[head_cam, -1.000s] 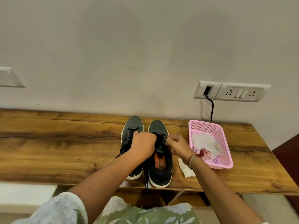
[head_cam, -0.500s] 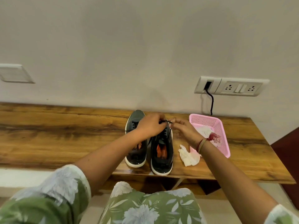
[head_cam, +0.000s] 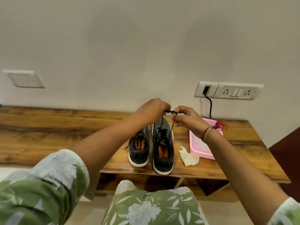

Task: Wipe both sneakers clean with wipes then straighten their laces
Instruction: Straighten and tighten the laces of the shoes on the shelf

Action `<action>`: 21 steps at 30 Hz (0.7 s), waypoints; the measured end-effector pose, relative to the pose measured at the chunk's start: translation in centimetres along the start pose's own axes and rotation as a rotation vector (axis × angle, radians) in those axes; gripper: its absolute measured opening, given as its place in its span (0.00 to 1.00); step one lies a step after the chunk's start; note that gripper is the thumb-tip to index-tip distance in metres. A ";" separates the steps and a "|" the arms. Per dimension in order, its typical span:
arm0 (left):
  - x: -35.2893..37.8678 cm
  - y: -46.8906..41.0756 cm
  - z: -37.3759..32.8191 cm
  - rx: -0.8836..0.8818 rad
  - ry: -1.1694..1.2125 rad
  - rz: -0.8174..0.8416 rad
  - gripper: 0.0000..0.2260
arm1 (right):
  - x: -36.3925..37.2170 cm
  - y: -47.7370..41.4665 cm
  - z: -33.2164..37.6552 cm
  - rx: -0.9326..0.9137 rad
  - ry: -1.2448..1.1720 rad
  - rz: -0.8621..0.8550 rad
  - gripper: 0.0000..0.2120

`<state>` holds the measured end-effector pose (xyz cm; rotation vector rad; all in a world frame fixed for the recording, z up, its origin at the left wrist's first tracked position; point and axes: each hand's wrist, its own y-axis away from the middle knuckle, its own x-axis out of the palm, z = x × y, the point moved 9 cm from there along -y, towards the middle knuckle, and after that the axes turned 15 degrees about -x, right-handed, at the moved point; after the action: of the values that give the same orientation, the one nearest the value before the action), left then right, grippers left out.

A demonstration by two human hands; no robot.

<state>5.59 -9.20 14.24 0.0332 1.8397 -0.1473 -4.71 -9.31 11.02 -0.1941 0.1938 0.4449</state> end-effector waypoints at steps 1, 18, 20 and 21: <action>-0.2 -0.2 0.0 0.007 -0.046 -0.006 0.07 | -0.1 0.0 0.1 0.012 0.006 -0.007 0.07; 14.0 -1.8 5.1 -0.071 -0.169 0.425 0.22 | -1.6 -0.2 2.8 -0.084 -0.180 -0.103 0.05; 15.6 -1.8 5.0 -0.010 -0.278 0.444 0.24 | -1.9 -0.2 2.7 -0.084 -0.147 -0.107 0.05; 15.6 -1.8 4.8 -0.001 -0.305 0.418 0.23 | -2.0 -0.1 2.7 -0.085 -0.141 -0.111 0.05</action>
<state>5.75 -12.43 -1.85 0.3727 1.4927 0.1365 -6.06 -9.61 14.06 -0.2547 0.0257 0.3555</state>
